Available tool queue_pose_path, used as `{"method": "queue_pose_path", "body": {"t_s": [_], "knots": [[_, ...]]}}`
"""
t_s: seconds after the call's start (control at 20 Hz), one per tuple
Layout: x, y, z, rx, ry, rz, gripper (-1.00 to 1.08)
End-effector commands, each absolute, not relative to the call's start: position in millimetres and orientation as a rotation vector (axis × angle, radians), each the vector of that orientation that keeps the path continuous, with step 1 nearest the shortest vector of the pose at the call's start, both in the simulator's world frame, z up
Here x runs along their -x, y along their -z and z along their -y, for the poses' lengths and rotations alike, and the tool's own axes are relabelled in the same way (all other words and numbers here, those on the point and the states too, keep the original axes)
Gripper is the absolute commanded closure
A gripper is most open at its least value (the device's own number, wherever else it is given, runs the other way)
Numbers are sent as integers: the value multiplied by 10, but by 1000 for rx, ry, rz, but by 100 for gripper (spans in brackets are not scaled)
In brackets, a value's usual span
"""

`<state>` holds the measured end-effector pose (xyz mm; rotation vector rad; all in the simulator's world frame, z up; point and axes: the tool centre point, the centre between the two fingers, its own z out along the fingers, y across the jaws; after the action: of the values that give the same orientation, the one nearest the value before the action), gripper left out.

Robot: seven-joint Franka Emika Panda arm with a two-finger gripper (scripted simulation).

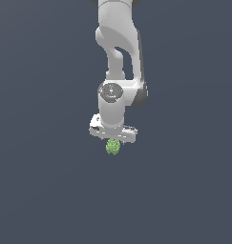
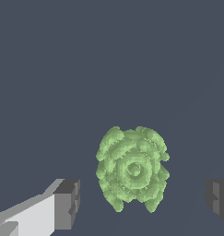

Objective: Pick up the object and move it to a goal position.

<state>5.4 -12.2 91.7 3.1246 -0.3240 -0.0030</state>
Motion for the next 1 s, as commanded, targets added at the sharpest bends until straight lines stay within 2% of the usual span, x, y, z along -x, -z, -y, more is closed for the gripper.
{"method": "queue_pose_path", "body": {"t_s": [0.0,0.8,0.85,0.95], "knots": [[-56,-917,120,-3125,2,324,-92],[-56,-407,124,-3124,0,333,-92],[-56,-407,124,-3124,0,333,108],[-56,-407,124,-3124,0,333,108]]}}
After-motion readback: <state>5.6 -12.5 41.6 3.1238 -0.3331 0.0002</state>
